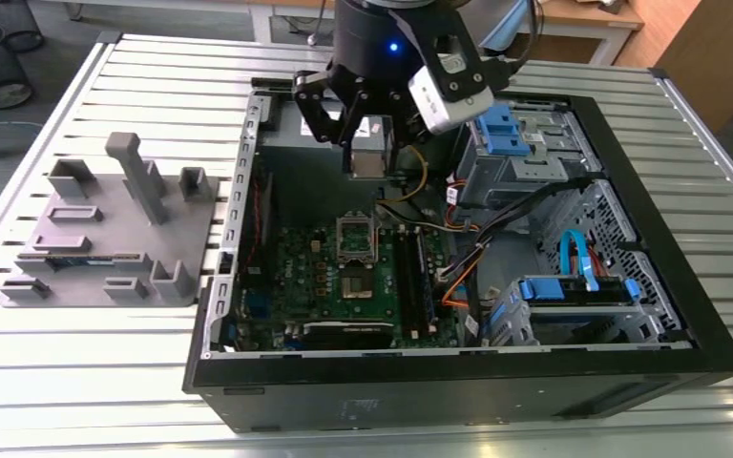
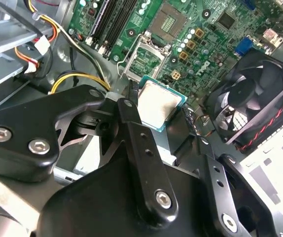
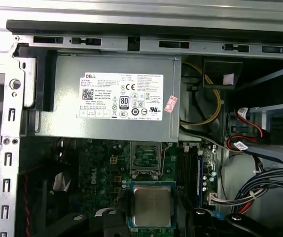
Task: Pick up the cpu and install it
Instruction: 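Pick up the cpu and move it towards the insertion slot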
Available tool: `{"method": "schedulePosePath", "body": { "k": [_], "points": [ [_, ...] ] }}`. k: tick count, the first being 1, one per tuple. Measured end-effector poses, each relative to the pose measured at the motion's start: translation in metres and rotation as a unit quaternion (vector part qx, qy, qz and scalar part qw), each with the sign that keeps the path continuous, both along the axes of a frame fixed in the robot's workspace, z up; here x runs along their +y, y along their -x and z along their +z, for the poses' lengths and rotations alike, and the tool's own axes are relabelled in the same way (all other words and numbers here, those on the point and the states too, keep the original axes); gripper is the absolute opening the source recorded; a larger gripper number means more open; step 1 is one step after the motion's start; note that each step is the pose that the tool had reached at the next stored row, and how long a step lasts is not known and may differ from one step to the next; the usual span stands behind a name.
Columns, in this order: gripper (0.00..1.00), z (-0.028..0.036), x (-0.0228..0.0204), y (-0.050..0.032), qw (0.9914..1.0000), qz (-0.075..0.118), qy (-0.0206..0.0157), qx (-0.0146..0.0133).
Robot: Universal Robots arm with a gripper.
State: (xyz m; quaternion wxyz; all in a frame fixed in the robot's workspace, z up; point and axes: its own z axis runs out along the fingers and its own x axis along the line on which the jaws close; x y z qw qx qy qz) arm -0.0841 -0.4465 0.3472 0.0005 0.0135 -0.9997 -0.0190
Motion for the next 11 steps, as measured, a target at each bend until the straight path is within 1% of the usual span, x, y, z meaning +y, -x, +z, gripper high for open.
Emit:
{"method": "schedulePosePath", "body": {
  "k": [9, 11],
  "points": [
    [0.47, -0.0076, -0.0104, 0.0000, 0.99996, -0.009, -0.0001, 0.0000],
    [0.47, -0.0099, -0.0118, 0.0000, 0.99994, -0.011, -0.0002, -0.0001]
  ]
}}
